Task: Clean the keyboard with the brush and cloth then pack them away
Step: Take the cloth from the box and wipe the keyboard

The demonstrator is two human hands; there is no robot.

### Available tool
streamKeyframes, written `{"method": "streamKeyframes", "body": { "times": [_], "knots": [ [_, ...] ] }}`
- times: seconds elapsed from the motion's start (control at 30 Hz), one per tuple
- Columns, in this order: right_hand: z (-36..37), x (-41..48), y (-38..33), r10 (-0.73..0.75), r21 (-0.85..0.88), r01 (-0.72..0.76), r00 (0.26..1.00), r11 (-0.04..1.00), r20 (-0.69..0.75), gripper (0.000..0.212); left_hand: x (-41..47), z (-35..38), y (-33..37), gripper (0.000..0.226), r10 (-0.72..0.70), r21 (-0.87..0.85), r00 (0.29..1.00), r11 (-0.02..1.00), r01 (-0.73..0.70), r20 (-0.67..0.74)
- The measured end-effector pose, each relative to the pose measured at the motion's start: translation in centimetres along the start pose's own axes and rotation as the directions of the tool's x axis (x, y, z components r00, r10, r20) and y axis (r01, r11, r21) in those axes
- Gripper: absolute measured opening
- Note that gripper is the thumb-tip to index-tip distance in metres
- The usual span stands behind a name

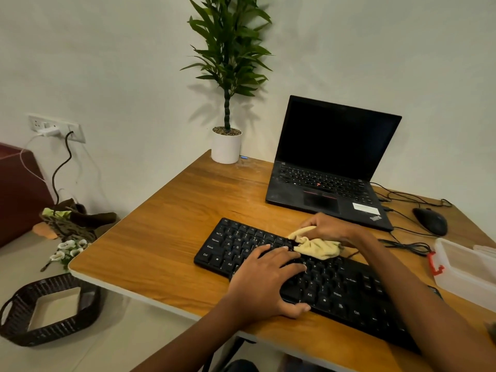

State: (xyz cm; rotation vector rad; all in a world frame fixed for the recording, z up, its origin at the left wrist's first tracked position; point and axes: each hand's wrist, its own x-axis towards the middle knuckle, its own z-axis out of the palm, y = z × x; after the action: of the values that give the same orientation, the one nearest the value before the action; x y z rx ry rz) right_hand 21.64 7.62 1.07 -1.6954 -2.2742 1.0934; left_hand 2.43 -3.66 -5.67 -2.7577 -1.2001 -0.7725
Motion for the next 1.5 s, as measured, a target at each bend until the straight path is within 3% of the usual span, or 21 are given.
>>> {"method": "streamKeyframes", "body": {
  "times": [0.1,0.23,0.3,0.4,0.5,0.6,0.77,0.97,1.17,1.3,1.5],
  "knots": [
    [0.9,1.7,-2.2,-0.030,0.028,0.030,1.000,0.999,0.007,0.010,0.2,-0.1,-0.1,0.073,0.013,-0.012,1.000,1.000,-0.012,0.021],
    [4.0,6.0,-7.8,-0.116,0.058,0.117,0.993,0.991,-0.018,0.021,0.2,-0.1,-0.3,0.070,0.027,-0.003,0.999,1.000,-0.027,0.031],
    [5.1,7.4,-9.7,-0.142,0.088,0.143,0.990,0.986,-0.022,0.015,0.2,0.0,-0.3,0.068,0.033,-0.027,0.999,0.999,-0.032,0.033],
    [5.1,7.5,-9.7,-0.148,0.104,0.149,0.989,0.983,-0.014,0.010,0.1,0.1,-0.2,0.070,0.027,-0.012,0.999,1.000,-0.027,0.034],
    [3.3,6.1,-7.0,-0.116,-0.022,0.117,0.992,0.993,0.039,0.007,0.0,0.1,-0.1,0.071,0.005,-0.011,1.000,1.000,-0.005,0.030],
    [1.3,4.8,-4.4,-0.046,-0.059,0.051,0.996,0.997,0.079,0.017,0.2,-0.3,0.1,0.071,-0.009,-0.032,0.999,0.999,0.010,0.046],
    [2.6,6.1,-7.8,-0.097,-0.127,0.105,0.993,0.986,0.070,0.018,0.4,-0.2,0.0,0.070,0.029,-0.038,0.999,0.999,-0.027,0.040],
    [5.9,9.3,-11.5,-0.146,0.023,0.146,0.989,0.989,0.011,0.029,0.1,0.2,0.0,0.065,0.023,-0.031,0.999,0.999,-0.022,0.032],
    [2.7,5.7,-7.0,-0.105,-0.082,0.114,0.989,0.990,0.104,0.016,0.2,-0.3,0.3,0.070,-0.002,-0.018,0.999,1.000,0.003,0.045],
    [-0.7,1.8,-1.8,-0.021,-0.134,0.044,0.986,0.990,0.166,0.021,0.2,-0.3,0.5,0.070,-0.008,-0.012,0.999,1.000,0.008,0.036],
    [-3.7,-5.3,2.3,0.084,-0.216,-0.053,0.987,0.975,0.137,0.022,0.2,-0.6,0.9,0.072,-0.010,0.001,0.999,1.000,0.010,0.052]
  ]
}}
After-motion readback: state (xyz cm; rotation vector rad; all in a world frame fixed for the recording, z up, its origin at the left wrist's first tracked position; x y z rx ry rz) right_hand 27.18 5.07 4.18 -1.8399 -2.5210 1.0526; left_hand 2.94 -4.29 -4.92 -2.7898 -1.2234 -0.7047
